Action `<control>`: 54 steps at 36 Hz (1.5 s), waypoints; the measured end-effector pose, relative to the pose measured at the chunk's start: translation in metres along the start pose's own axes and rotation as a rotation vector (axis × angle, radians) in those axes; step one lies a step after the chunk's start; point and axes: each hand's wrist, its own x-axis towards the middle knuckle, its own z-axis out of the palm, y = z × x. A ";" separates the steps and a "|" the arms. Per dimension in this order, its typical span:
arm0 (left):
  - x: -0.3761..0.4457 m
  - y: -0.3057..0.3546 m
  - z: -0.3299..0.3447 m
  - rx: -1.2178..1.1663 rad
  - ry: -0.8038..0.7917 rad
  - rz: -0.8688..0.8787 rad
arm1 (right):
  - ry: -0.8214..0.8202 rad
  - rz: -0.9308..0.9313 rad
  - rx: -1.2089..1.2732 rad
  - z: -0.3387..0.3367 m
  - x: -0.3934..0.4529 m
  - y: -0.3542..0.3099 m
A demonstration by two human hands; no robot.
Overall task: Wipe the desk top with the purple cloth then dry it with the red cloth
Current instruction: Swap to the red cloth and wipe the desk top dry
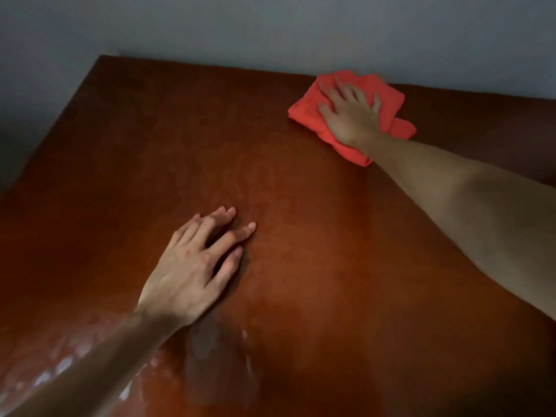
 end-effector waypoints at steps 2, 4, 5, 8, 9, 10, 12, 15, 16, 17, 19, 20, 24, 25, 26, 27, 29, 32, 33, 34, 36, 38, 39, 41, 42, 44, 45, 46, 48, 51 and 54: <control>0.000 0.001 -0.001 -0.021 0.024 -0.002 | -0.013 0.034 0.012 0.003 -0.025 -0.013; 0.000 0.002 -0.002 -0.074 0.046 -0.013 | -0.030 0.031 0.013 0.006 -0.057 -0.025; 0.000 0.003 -0.003 -0.119 0.058 -0.027 | -0.028 0.024 0.014 0.007 -0.076 -0.032; -0.003 0.004 -0.008 -0.290 0.116 -0.067 | -0.007 -0.027 -0.008 0.014 -0.141 -0.055; -0.005 0.005 -0.010 -0.329 0.145 -0.072 | -0.001 -0.050 -0.021 0.018 -0.166 -0.064; -0.008 0.006 -0.011 -0.349 0.183 -0.071 | 0.005 -0.078 -0.032 0.020 -0.193 -0.073; -0.016 0.006 -0.014 -0.331 0.253 -0.078 | 0.028 -0.152 -0.032 0.025 -0.249 -0.093; -0.031 0.000 -0.019 -0.241 0.259 -0.106 | 0.033 -0.295 -0.012 0.030 -0.325 -0.119; -0.037 -0.005 -0.020 -0.205 0.240 -0.118 | 0.019 -0.346 -0.009 0.031 -0.344 -0.126; -0.043 -0.011 -0.022 -0.164 0.217 -0.129 | 0.008 -0.391 -0.014 0.032 -0.358 -0.130; -0.053 -0.025 -0.028 -0.081 0.170 -0.136 | -0.010 -0.440 -0.030 0.032 -0.369 -0.134; -0.055 -0.033 -0.032 -0.044 0.148 -0.141 | -0.023 -0.452 -0.030 0.030 -0.368 -0.134; -0.051 -0.065 -0.052 0.035 0.104 -0.175 | -0.109 -0.613 -0.015 0.025 -0.347 -0.124; -0.049 -0.071 -0.055 0.050 0.090 -0.178 | -0.138 -0.685 -0.012 0.023 -0.336 -0.121; -0.047 -0.077 -0.056 0.068 0.067 -0.172 | -0.163 -0.756 -0.012 0.019 -0.323 -0.118; -0.046 -0.081 -0.056 0.084 0.041 -0.157 | -0.182 -0.820 -0.018 0.017 -0.309 -0.115; -0.044 -0.087 -0.052 0.088 0.004 -0.129 | -0.215 -0.911 -0.041 0.014 -0.276 -0.112; -0.043 -0.089 -0.043 0.057 0.028 -0.115 | -0.207 -0.925 -0.071 0.016 -0.221 -0.106; -0.042 -0.089 -0.042 0.053 0.038 -0.116 | -0.201 -0.893 -0.076 0.016 -0.200 -0.104; -0.042 -0.089 -0.042 0.051 0.037 -0.115 | -0.199 -0.854 -0.080 0.015 -0.179 -0.103; -0.041 -0.092 -0.042 0.044 0.023 -0.120 | -0.206 -0.785 -0.085 0.013 -0.135 -0.101; -0.044 -0.089 -0.042 0.039 0.019 -0.107 | -0.206 -0.746 -0.093 0.011 -0.102 -0.094; -0.043 -0.090 -0.043 0.039 0.010 -0.109 | -0.201 -0.734 -0.091 0.011 -0.082 -0.092; -0.042 -0.091 -0.043 0.041 -0.005 -0.115 | -0.195 -0.712 -0.095 0.009 -0.044 -0.089; -0.041 -0.093 -0.043 0.041 -0.011 -0.114 | -0.190 -0.687 -0.100 0.009 -0.028 -0.087; -0.040 -0.095 -0.043 0.035 -0.016 -0.114 | -0.185 -0.634 -0.113 0.007 0.003 -0.086; -0.039 -0.095 -0.043 0.030 -0.016 -0.114 | -0.177 -0.606 -0.115 0.007 0.017 -0.085; -0.039 -0.095 -0.043 0.026 -0.015 -0.113 | -0.168 -0.574 -0.114 0.006 0.028 -0.085; -0.040 -0.095 -0.044 0.018 -0.013 -0.110 | -0.161 -0.520 -0.100 0.006 0.046 -0.086; -0.040 -0.096 -0.043 0.017 -0.001 -0.102 | -0.131 -0.477 -0.076 0.006 0.059 -0.086; -0.039 -0.096 -0.042 0.025 0.007 -0.101 | -0.114 -0.446 -0.034 0.007 0.060 -0.087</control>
